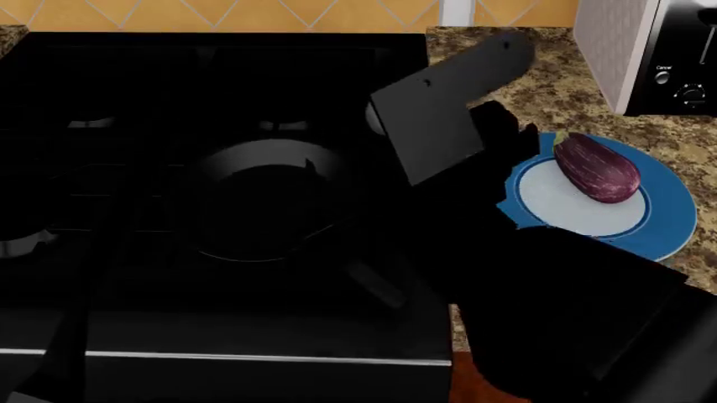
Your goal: Pick up the pan and dump the vegetables in it onto the plate. Then return the pan to the stove.
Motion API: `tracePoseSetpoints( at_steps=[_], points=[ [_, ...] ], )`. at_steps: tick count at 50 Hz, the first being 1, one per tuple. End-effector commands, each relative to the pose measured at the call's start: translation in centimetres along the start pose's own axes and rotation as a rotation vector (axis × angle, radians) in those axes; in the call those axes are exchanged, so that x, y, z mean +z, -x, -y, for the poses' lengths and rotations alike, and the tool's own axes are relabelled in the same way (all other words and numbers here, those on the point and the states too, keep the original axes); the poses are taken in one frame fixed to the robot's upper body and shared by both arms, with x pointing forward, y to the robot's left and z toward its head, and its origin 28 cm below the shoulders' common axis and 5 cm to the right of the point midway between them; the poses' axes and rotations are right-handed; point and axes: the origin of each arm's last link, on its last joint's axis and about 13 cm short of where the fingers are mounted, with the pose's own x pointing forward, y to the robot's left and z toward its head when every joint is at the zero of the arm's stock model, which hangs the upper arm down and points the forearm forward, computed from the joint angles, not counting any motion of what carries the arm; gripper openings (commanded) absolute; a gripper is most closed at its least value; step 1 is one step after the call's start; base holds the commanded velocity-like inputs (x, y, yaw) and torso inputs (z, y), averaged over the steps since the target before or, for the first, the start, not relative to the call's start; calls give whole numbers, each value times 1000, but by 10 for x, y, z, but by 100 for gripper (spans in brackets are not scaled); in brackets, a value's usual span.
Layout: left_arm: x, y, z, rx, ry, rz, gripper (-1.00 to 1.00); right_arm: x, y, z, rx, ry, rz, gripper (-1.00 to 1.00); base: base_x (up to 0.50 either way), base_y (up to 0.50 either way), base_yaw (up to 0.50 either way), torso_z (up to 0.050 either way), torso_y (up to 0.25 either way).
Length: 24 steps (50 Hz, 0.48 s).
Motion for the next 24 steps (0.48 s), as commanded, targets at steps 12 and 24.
tracePoseSetpoints(
  at_steps=[12,24],
  points=[
    [3,-4,5,-19,-7,6,100,-16,85,-7,-142,-4,68,100,0,0,0,0,0],
    [5,-4,6,-26,-10,13,100,-18,115,-8,-227,-26,59,100,0,0,0,0,0]
  ],
)
